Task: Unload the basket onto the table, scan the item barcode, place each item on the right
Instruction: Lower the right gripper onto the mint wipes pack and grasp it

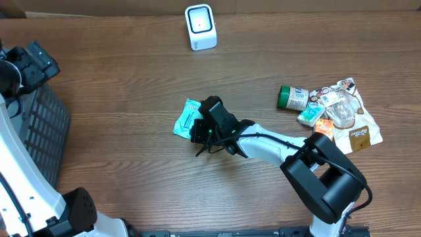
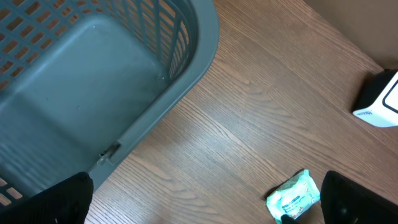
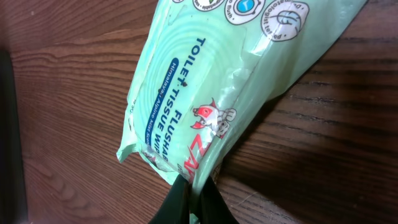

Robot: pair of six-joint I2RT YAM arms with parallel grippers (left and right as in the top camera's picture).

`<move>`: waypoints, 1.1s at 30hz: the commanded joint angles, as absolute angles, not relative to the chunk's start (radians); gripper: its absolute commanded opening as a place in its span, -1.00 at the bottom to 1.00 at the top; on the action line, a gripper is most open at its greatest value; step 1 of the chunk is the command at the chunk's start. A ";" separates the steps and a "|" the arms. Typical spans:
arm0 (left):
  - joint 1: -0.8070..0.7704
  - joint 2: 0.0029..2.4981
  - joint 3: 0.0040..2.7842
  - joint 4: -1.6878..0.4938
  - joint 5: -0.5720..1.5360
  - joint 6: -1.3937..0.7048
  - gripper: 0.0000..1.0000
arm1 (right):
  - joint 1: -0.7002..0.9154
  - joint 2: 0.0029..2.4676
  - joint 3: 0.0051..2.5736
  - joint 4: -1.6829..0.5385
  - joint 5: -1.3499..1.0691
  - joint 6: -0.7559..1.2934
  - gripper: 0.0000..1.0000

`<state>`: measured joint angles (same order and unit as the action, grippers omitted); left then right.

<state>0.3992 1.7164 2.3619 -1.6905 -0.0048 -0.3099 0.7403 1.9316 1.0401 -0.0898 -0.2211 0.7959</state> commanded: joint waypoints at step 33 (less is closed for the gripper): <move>0.398 1.702 2.374 -1.689 -0.010 -0.292 0.99 | 0.719 1.797 1.047 -0.296 -0.096 0.622 -0.92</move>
<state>0.3992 1.7164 2.3619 -1.6905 -0.0048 -0.3103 0.7216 1.8297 1.0389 -0.2832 -0.1150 0.6933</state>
